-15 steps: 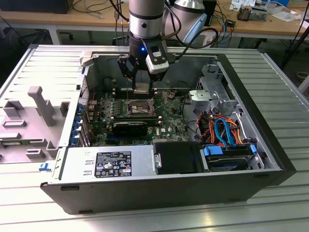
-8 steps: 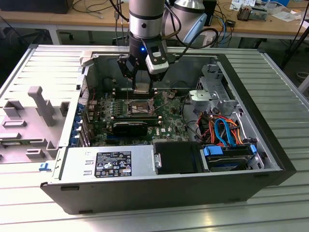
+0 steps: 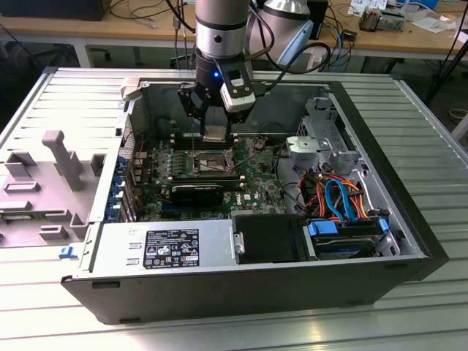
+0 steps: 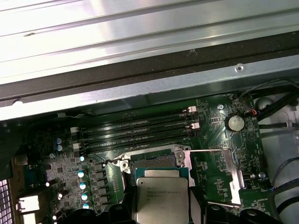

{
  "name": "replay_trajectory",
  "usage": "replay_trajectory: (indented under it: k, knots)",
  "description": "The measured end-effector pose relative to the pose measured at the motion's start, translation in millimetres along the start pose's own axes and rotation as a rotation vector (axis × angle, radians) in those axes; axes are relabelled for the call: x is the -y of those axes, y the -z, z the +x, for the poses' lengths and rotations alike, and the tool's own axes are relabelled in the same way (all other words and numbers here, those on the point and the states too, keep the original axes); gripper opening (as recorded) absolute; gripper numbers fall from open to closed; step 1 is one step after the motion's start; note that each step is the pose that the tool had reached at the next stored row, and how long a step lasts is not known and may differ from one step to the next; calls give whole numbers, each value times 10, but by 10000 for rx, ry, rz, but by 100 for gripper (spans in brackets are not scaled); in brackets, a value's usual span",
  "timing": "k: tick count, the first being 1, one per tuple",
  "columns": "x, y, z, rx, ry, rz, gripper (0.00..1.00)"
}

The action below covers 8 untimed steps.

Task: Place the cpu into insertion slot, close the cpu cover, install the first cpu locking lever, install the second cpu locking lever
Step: 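Place the cpu into insertion slot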

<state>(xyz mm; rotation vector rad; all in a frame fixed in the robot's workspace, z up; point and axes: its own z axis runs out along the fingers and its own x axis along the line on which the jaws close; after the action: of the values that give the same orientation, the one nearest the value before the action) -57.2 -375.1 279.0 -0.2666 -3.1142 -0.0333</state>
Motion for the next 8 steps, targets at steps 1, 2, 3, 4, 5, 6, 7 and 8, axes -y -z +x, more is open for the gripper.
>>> replay_trajectory:
  k: [1,2,3,4,5,6,7,8]
  knots:
    - [0,0,0,0,-6,0,54]
    - [0,-1,0,1,-11,0,54]
    - [0,-1,0,1,-16,0,54]
    - [0,-2,0,1,-25,0,54]
    - [0,-2,0,1,-32,0,54]
    - [0,-3,0,1,-39,0,54]
    - [0,-3,0,1,-44,0,54]
    - [0,-4,0,1,-48,-1,54]
